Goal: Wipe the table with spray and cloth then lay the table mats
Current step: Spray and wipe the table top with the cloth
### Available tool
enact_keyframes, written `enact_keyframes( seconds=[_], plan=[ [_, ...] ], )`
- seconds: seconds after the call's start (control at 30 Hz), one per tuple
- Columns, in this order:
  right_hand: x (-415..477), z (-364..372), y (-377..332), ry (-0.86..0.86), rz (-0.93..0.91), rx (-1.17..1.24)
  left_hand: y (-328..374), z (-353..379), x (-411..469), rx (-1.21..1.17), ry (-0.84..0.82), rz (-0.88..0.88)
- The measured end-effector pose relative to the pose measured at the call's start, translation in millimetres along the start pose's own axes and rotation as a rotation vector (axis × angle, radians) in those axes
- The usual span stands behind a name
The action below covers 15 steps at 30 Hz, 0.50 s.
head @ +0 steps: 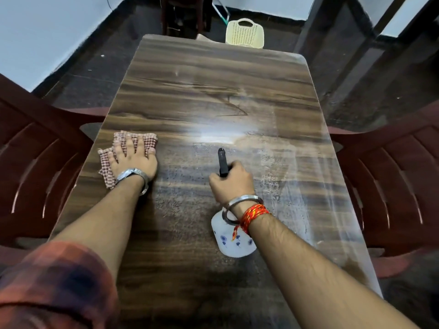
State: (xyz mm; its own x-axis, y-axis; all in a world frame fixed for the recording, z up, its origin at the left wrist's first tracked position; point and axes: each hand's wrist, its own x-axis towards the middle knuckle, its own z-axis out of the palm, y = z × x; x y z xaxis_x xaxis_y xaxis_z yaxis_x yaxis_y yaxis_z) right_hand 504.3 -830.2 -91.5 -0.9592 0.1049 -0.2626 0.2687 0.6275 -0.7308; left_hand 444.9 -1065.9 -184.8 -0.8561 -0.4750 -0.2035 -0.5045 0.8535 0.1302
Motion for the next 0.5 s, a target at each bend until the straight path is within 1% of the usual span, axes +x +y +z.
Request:
enact_keyframes(
  seconds=[0.07,0.17,0.37,0.5],
  plan=[
    [10,-13,5,0.054,0.016,0.02,14,-1,3,-0.003,-0.016,0.001],
    [28,-40,15,0.09,0.02,0.064,56,3,1,0.0,-0.01,0.076],
    [43,-103,54,0.294,-0.002,0.142,171,25,-10,0.003,0.004,0.248],
    [35,-143,95,0.416,0.034,0.167,267,52,-41,0.047,-0.009,0.43]
  ],
)
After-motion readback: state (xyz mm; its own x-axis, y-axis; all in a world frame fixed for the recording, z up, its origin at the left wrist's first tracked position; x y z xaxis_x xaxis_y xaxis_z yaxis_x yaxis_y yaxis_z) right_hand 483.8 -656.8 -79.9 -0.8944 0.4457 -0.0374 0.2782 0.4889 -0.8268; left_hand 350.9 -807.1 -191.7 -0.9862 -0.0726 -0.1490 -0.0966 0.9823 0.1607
